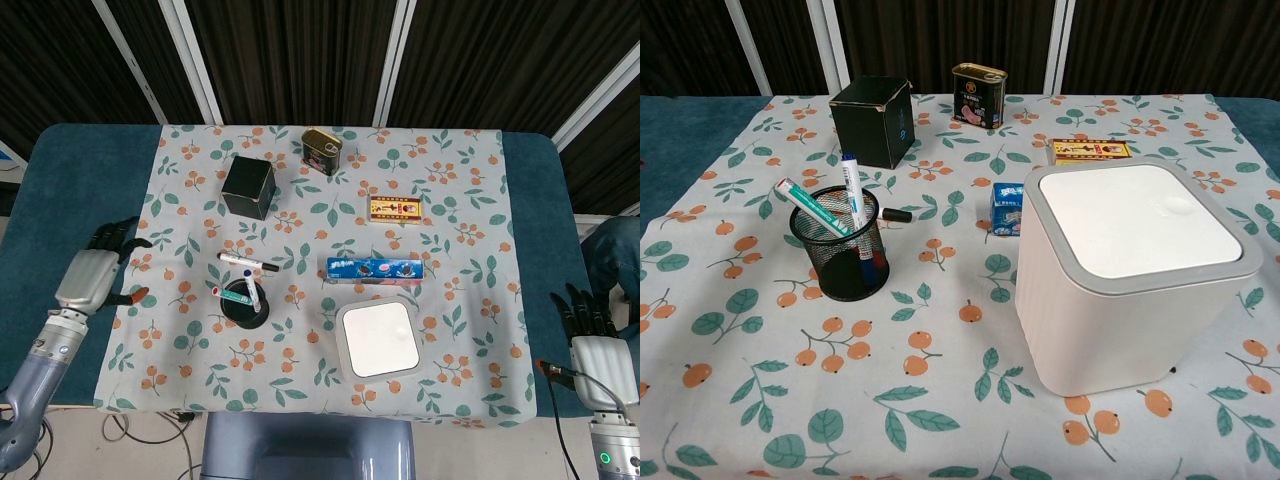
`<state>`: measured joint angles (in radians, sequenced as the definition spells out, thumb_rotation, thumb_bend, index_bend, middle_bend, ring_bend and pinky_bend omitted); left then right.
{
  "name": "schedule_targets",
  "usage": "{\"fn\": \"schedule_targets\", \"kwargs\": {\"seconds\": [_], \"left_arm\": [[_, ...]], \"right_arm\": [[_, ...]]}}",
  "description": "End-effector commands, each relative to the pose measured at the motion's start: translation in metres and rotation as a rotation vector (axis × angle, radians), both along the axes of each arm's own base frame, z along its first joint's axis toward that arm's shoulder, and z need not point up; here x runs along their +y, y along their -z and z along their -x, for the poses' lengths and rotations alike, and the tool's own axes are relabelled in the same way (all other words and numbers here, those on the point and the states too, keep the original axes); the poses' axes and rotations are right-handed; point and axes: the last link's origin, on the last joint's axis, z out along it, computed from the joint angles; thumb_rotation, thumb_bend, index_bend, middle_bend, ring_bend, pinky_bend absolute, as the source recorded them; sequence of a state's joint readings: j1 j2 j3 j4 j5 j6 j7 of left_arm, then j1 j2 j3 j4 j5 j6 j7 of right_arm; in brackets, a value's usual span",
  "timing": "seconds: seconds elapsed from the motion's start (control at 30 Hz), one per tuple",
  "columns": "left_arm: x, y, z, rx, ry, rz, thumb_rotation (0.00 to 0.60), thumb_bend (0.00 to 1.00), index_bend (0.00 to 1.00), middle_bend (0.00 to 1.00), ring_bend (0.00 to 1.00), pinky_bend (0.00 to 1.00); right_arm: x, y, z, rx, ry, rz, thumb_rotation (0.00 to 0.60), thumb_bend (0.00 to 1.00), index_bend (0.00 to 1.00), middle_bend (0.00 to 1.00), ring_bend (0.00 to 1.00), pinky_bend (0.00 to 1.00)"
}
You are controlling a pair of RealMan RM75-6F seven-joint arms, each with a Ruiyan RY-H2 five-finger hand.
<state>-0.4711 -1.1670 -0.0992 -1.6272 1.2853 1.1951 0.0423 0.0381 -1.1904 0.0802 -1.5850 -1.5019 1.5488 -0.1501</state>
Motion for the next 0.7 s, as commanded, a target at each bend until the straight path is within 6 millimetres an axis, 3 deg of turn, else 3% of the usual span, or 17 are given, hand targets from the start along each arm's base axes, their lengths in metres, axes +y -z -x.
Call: {"fn": "schedule_targets", "kwargs": {"seconds": [0.03,0.37,0.53,0.7], "left_arm": [[-0.034,-0.015,0.012,0.09,-0.066,-0.161,0.6,0.18,0.22,0.0,0.0,0.0],[-0.094,-0.022,0.042,0.093,-0.173,-0.171,0.6,0.18,0.14,0.0,0.0,0.0],[-0.107,-0.02,0.053,0.048,-0.19,-0.171,0.6,0.18,0.12,0.0,0.0,0.0],[-0.109,-0.025,0.051,0.013,-0.133,-0.181,0.6,0.18,0.12,0.0,0.0,0.0]], "right_arm": [[0.0,0.0,0.0,-0.001,0.0,0.0,0.6,0.18,0.12,0.0,0.01,0.2],[0.001,0.0,0.0,0.004,-0.005,-0.007,0.6,0.18,0.12,0.0,0.01,0.2],[0.0,0.0,0.0,0.005,-0.006,-0.007,0.6,0.18,0.12,0.0,0.01,0.2],[0.0,0.0,0.0,0.004,-0.005,-0.008,0.6,0.18,0.12,0.0,0.01,0.2]]}}
